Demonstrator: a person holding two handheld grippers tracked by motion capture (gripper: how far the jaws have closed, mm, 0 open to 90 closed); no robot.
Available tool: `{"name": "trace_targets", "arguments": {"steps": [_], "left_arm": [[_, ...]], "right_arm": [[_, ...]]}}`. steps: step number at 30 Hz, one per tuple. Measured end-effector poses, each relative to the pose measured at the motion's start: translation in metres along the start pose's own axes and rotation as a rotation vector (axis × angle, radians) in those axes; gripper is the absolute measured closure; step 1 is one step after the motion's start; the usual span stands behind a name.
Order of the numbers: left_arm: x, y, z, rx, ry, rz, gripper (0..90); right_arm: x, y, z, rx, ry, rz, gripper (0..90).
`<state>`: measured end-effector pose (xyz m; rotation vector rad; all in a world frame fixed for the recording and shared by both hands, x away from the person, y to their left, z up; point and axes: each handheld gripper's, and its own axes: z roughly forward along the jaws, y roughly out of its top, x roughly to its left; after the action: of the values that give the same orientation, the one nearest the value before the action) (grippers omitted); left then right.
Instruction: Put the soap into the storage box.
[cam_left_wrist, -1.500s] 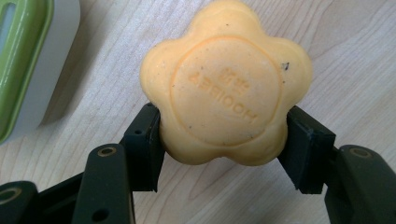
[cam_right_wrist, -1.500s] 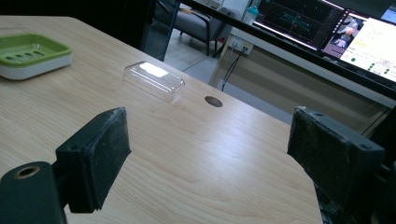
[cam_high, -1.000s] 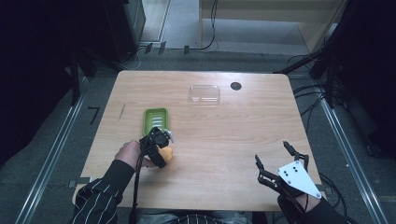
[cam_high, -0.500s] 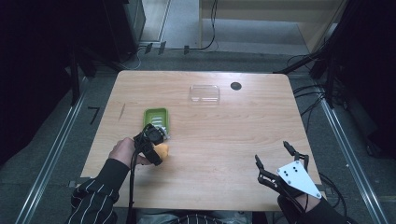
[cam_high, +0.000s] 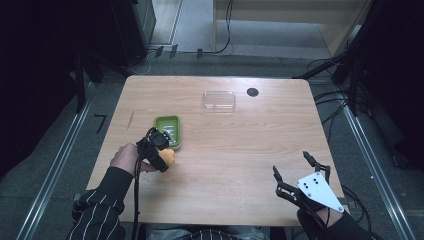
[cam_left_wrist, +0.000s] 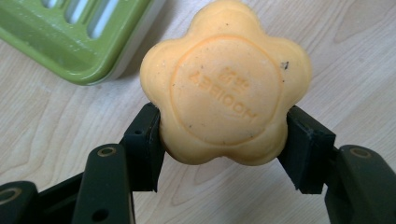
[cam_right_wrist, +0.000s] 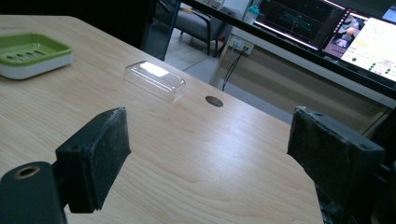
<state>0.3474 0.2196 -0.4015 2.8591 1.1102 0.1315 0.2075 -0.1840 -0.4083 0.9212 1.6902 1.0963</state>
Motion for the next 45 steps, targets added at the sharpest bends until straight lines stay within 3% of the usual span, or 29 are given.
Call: {"name": "trace_targets", "arguments": {"steps": [26, 37, 45], "left_arm": [[0.022, 0.013, -0.013, -0.029, 0.008, -0.03, 39.5], [0.033, 0.023, -0.016, -0.053, 0.033, -0.033, 39.5], [0.041, 0.027, -0.016, -0.078, 0.049, -0.061, 39.5]], "right_arm": [[0.0, 0.0, 0.0, 0.0, 0.002, 0.0, 13.4], [0.0, 0.0, 0.0, 0.0, 0.003, 0.0, 13.4], [0.0, 0.0, 0.0, -0.001, 0.001, 0.0, 13.4]]}}
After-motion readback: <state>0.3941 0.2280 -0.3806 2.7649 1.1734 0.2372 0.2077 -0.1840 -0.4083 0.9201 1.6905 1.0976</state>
